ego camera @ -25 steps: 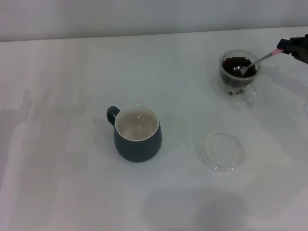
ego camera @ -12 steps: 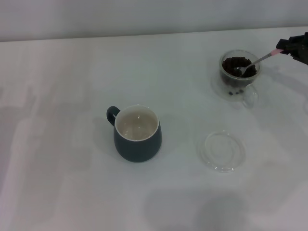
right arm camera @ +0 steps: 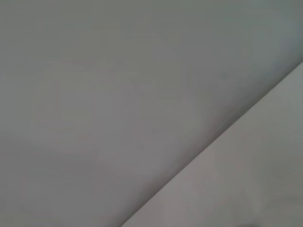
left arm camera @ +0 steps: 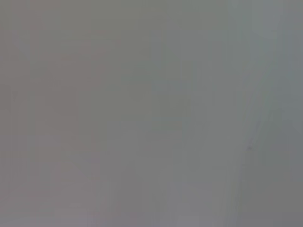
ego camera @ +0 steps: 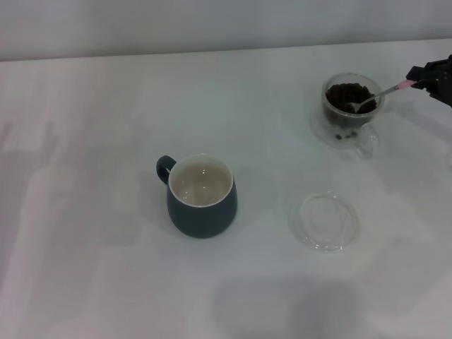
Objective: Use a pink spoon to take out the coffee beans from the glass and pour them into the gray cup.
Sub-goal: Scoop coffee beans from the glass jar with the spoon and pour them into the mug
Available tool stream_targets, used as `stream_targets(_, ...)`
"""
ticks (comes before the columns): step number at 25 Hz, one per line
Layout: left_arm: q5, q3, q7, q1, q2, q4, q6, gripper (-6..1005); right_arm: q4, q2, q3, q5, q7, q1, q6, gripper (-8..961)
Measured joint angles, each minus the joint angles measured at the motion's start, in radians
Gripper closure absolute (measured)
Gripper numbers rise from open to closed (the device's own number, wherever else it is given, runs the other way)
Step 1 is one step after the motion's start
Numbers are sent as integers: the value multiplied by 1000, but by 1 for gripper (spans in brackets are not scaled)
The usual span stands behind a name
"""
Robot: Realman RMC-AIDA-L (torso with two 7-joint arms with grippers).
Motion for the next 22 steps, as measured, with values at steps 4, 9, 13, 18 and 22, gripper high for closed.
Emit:
stream_targets(4, 0, 0, 1, 0, 0, -2, -18, 180, 13, -3, 5, 9, 16, 2, -8, 809)
stream_targets(9, 0, -14, 19, 0, 0, 0, -36, 181, 15, -8, 5, 17, 48, 1, -8, 809)
stream_targets(13, 0, -22, 30, 0, 0, -2, -38, 181, 17, -11, 6, 36, 68, -2, -6, 809)
stream_targets(18, 0, -23, 49, -1, 0, -5, -40, 180, 47, -29, 6, 39, 93, 2, -8, 808)
stream_targets(22, 0, -23, 54, -1, 0, -5, -41, 180, 79, -42, 6, 48, 100, 7, -16, 808)
